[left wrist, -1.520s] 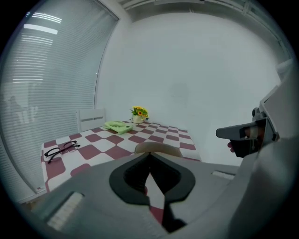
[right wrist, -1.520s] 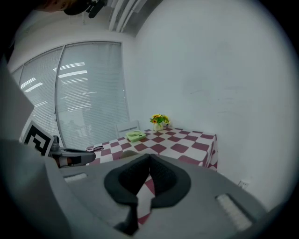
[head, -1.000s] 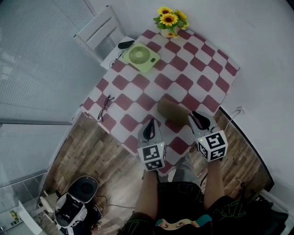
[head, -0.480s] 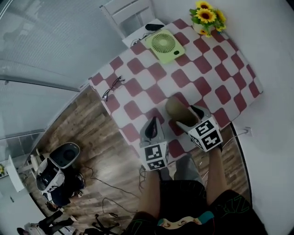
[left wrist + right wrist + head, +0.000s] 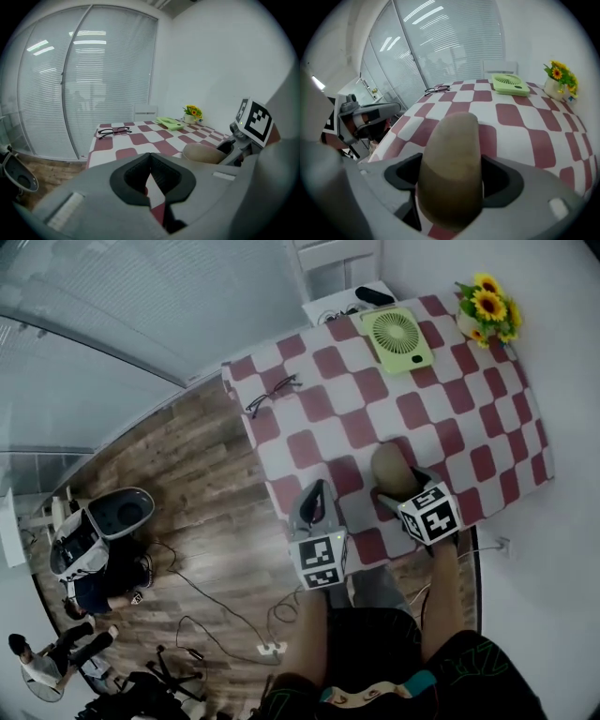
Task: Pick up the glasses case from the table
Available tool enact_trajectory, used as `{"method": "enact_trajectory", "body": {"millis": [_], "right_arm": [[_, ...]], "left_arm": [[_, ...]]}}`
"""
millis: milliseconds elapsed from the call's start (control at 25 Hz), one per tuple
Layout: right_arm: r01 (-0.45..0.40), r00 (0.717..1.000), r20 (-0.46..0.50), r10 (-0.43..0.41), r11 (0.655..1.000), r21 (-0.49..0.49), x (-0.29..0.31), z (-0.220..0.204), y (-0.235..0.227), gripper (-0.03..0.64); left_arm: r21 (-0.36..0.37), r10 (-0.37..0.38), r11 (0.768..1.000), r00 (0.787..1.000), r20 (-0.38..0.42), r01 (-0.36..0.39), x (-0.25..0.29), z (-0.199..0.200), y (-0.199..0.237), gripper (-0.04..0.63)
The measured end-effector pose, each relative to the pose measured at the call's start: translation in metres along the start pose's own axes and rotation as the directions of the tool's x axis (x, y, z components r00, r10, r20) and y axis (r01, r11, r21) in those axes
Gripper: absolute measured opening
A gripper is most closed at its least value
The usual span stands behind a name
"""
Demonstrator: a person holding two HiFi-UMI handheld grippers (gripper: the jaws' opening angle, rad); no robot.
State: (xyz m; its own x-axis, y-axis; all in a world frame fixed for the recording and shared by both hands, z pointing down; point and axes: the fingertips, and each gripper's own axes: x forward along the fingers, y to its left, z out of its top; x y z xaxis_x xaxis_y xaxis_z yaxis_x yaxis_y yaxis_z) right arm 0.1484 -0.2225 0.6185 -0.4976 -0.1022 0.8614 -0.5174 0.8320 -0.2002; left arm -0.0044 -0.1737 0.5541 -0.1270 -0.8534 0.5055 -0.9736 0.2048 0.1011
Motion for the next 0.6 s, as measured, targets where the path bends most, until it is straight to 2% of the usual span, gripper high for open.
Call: {"method": "enact_trajectory", "body": {"millis": [80,200,440,600], "right_arm": [[0.022,1.0,-0.009,-0.022,1.0,0.015,0.0,0.003,0.0,0.383],[0.044,0.998,0.041,-0.045,0.998,0.041,-0.002,0.022,0.006,0.383],[0.008,0.99,0.138,-0.005,1.0,-0.019,-0.006,0.071,0.04,0.377],[-0.004,0.967,0.256,0.02,0.998,-0.061,-0.018,0.106,0.061,0.377]], "left_arm": [[-0.016,0.021,1.0,1.0,0.014,-0.021,-0.002,0.007,0.014,0.011],[-0.031,0.032,0.999,0.998,0.046,-0.031,-0.005,0.022,0.028,0.011],[-0.035,0.077,0.997,0.99,0.12,-0.073,-0.021,0.053,0.061,0.011],[-0.039,0.105,0.994,0.981,0.16,-0.1,-0.034,0.069,0.08,0.011]]}}
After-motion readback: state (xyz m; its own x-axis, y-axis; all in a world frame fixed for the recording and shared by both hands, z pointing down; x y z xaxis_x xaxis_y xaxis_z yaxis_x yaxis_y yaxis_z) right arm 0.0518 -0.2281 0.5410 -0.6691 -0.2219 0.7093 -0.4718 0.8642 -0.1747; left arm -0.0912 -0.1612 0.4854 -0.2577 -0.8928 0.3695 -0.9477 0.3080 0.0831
